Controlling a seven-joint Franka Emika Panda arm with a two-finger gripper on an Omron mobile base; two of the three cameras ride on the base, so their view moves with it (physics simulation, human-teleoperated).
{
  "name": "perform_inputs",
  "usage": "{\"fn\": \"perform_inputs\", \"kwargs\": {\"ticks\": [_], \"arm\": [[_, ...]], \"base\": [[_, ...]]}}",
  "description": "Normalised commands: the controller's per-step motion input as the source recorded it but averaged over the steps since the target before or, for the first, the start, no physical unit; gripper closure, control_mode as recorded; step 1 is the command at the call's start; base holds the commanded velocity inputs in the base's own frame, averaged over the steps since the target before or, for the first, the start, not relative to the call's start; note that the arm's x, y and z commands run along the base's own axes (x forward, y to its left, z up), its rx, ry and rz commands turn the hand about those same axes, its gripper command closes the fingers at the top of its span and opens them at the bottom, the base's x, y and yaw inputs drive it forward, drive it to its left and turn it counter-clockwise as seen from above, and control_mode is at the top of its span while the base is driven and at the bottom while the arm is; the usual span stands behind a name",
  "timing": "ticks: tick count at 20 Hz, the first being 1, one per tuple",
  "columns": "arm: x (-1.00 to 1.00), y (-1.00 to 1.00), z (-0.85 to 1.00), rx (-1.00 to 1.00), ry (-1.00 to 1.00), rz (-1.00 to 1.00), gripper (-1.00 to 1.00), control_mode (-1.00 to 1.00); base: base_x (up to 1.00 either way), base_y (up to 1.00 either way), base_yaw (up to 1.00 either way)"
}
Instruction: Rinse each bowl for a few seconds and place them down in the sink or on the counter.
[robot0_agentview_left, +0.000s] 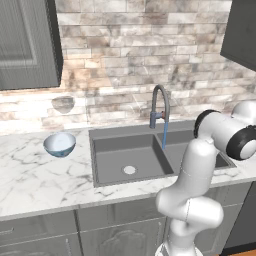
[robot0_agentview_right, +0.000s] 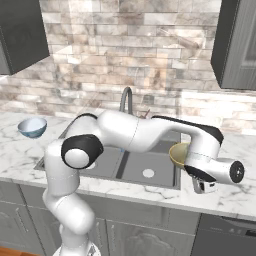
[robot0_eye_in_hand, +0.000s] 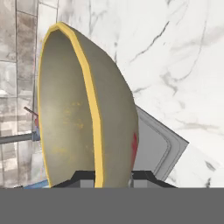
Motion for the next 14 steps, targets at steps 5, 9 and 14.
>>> {"fn": "perform_inputs", "kwargs": {"ticks": [5, 9, 14], "arm": [[0.04, -0.07, -0.02, -0.03, 0.1, -0.13, 1.0, -1.0], [0.04, -0.1, -0.05, -0.02, 0.1, -0.08, 1.0, -1.0], [0.04, -0.02, -0.11, 0.0, 0.05, -0.06, 1.0, -1.0]], "base": [[0.0, 0.0, 0.0], [0.0, 0.0, 0.0], [0.0, 0.0, 0.0]]}}
